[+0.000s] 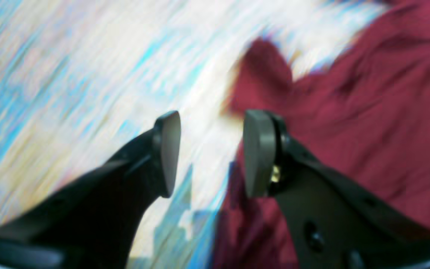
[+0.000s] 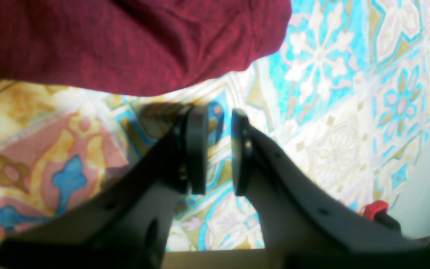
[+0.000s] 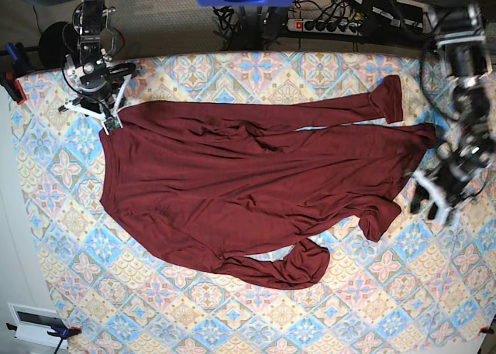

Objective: Layout the t-shirt on the table in an organized manner, then fold the t-shirt properly
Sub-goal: 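Grasp the shirt hem with the left gripper and drag it outward, then regrasp the shirt side with the left gripper and smooth it flat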

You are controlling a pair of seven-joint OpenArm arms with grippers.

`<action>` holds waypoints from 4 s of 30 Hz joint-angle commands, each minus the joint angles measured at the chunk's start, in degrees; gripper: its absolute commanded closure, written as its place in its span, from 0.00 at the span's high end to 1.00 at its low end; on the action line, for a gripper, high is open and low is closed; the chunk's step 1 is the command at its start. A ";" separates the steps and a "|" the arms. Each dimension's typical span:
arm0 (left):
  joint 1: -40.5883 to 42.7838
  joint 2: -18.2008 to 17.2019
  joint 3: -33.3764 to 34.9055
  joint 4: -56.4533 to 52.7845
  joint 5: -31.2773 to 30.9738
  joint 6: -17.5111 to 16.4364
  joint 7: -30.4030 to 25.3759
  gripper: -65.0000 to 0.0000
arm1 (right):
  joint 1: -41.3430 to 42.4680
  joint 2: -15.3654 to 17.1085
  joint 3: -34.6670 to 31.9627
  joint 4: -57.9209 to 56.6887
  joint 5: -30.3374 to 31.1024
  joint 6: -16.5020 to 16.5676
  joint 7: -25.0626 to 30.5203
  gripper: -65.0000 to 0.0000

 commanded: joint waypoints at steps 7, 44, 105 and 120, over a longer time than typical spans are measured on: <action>-17.89 10.56 3.75 -22.31 17.79 1.22 -1.39 0.42 | -0.30 0.29 -0.61 3.21 -0.10 0.41 -0.70 0.17; -35.65 12.05 4.19 -43.85 25.27 33.66 -16.86 0.34 | -0.57 0.20 -11.77 10.07 -0.10 0.41 -0.09 0.17; 16.13 -10.10 14.47 14.00 16.47 18.54 -1.92 0.01 | 1.89 0.02 -11.25 10.07 0.17 0.41 -0.09 0.17; 20.61 -15.20 13.42 18.57 6.01 18.63 2.56 0.17 | 2.25 0.02 -11.69 9.98 0.17 0.41 -0.09 0.17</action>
